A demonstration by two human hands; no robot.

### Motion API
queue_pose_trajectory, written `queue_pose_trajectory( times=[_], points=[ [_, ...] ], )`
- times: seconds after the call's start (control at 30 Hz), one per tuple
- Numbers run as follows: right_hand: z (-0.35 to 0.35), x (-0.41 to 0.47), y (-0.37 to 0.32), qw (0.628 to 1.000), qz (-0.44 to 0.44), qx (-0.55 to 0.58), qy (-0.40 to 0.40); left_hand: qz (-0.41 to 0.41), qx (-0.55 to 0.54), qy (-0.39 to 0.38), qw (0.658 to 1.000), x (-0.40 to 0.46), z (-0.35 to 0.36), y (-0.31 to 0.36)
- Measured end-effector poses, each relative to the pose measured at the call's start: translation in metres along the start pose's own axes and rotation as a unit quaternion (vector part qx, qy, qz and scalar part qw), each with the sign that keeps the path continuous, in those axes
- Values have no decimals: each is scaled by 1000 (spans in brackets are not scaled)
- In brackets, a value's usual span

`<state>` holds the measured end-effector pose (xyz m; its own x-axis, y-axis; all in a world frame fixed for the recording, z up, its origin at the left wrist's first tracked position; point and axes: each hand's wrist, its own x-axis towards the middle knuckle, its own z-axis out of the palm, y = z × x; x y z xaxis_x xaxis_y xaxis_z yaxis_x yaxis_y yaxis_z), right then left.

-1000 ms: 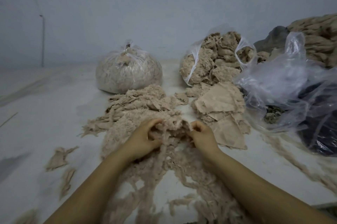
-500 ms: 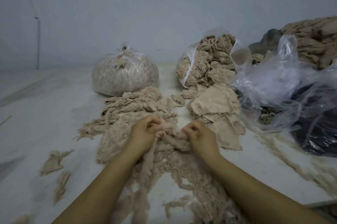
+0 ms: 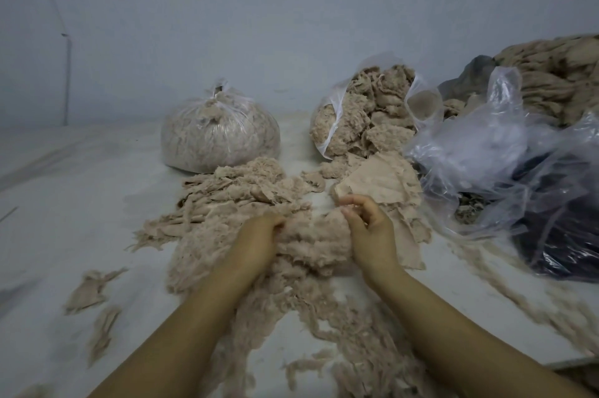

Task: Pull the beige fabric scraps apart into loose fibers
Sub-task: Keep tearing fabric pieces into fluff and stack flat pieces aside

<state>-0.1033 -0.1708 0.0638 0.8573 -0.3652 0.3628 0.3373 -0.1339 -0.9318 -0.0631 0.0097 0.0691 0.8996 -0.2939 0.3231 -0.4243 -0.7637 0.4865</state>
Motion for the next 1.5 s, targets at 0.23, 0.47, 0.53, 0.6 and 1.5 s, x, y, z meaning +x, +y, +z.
queue_pose_trajectory(
  times=[0.23, 0.47, 0.53, 0.6, 1.5],
  points=[
    [-12, 7, 8, 998, 55, 29, 5, -10, -32, 134, 990, 5, -1, -6],
    [-15, 16, -9, 984, 19, 115, 134, 18, 230, -162, 959, -8, 32, -22],
    [-25, 24, -17, 982, -1, 105, 159, 22, 207, -133, 969, -6, 27, -20],
    [-26, 23, -20, 988, -19, 59, 145, 13, 50, -5, 999, -6, 21, 0],
    [-9, -26, -14, 905, 310, 228, -181, -160, -502, 78, 846, -11, 21, 73]
  ],
)
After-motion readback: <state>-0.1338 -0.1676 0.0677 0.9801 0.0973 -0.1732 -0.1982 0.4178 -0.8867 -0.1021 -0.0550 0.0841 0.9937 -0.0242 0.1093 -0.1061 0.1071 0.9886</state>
